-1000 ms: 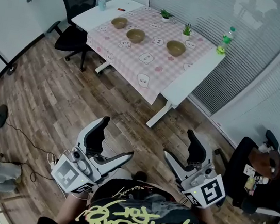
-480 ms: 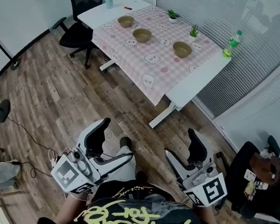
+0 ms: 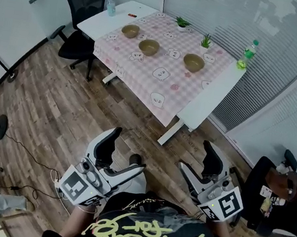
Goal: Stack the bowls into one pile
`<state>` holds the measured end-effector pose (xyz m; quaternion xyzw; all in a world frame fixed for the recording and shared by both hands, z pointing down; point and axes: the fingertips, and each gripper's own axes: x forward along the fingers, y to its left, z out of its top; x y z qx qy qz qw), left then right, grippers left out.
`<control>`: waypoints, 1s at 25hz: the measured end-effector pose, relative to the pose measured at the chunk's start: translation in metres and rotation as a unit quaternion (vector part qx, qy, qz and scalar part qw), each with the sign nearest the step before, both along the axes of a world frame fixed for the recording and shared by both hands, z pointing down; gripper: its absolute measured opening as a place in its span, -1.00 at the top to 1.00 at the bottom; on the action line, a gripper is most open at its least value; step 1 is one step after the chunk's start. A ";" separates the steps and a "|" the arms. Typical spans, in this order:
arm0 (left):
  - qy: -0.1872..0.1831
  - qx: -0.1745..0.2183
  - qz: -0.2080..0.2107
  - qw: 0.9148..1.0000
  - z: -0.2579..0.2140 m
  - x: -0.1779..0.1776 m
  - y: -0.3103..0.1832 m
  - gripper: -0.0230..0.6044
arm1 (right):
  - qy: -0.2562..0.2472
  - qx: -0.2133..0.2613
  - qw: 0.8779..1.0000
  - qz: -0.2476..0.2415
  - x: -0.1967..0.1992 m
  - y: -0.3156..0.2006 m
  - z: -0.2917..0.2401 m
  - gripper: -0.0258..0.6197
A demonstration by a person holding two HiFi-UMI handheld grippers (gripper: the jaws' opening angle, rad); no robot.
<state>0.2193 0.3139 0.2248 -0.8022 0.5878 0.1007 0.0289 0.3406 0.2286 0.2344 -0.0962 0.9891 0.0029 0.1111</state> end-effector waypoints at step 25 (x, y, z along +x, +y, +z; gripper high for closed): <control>0.010 -0.030 0.075 0.997 -0.001 -0.168 -0.156 -0.43 | 0.032 -0.056 0.997 0.052 -0.167 -0.133 0.002 -0.07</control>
